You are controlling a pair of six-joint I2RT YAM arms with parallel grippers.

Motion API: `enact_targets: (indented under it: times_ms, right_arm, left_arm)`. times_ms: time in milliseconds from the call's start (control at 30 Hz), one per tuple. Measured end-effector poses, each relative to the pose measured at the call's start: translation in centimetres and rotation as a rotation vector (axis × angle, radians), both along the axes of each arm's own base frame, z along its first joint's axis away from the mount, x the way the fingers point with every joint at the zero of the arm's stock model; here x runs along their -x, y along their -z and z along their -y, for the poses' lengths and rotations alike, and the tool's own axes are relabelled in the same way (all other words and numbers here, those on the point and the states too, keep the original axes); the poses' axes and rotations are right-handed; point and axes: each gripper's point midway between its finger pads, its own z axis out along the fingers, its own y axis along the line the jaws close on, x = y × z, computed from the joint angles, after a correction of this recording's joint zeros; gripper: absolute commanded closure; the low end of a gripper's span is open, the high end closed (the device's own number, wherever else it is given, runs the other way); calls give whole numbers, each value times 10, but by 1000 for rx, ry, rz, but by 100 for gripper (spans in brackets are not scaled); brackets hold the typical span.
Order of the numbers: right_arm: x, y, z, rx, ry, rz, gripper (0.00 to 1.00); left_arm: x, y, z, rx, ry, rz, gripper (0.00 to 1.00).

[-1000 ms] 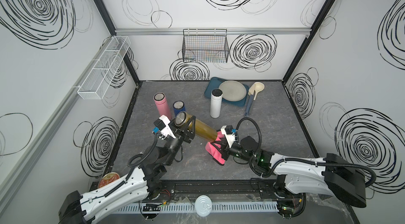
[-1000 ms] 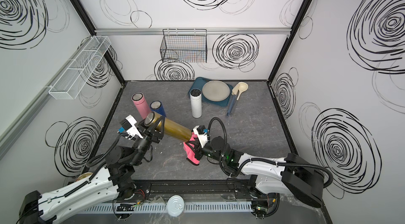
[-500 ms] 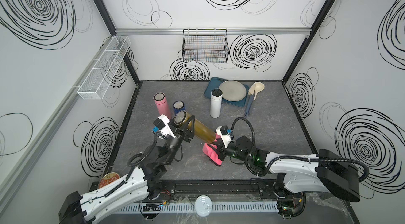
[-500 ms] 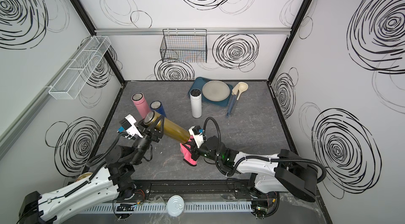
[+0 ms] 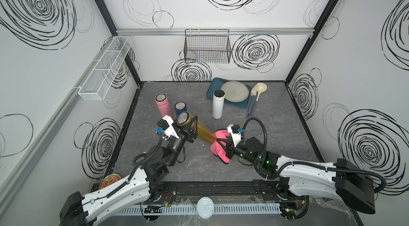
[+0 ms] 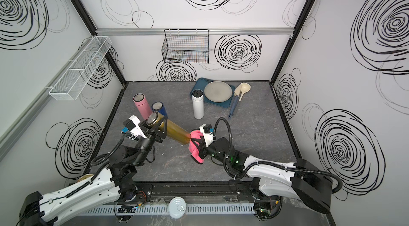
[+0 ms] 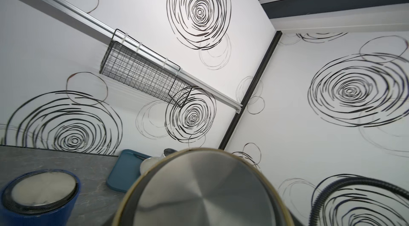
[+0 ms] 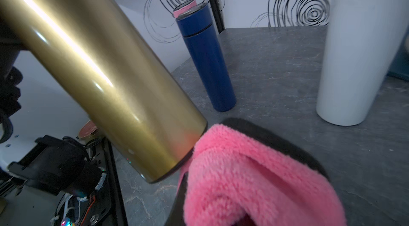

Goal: Wipe the surface of the thermos
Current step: Wipe the dirt from the surface of the thermos, then place the thermos at the center of the board.

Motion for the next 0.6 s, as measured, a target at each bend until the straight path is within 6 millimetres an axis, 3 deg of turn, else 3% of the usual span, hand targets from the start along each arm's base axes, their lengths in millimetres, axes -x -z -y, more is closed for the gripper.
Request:
enact_targets:
  times_ms: [133,267,433,600]
  right_arm:
    - [-33,-36,54,-90,239,32,100]
    - [-51,-48,109,-113,467,40,100]
    - [-73,-29,170,-17,745,18,100]
    - [-98,12,237,145,1024,-66,100]
  left_arm:
    - [-15,41,-14,-182,-144,-98,100]
    - [-21,69,-29,-305,-247,-175,100]
    - [-17,87,-48,-360,-317,-198,100]
    - [-17,117,-80,-426,-445,-230,100]
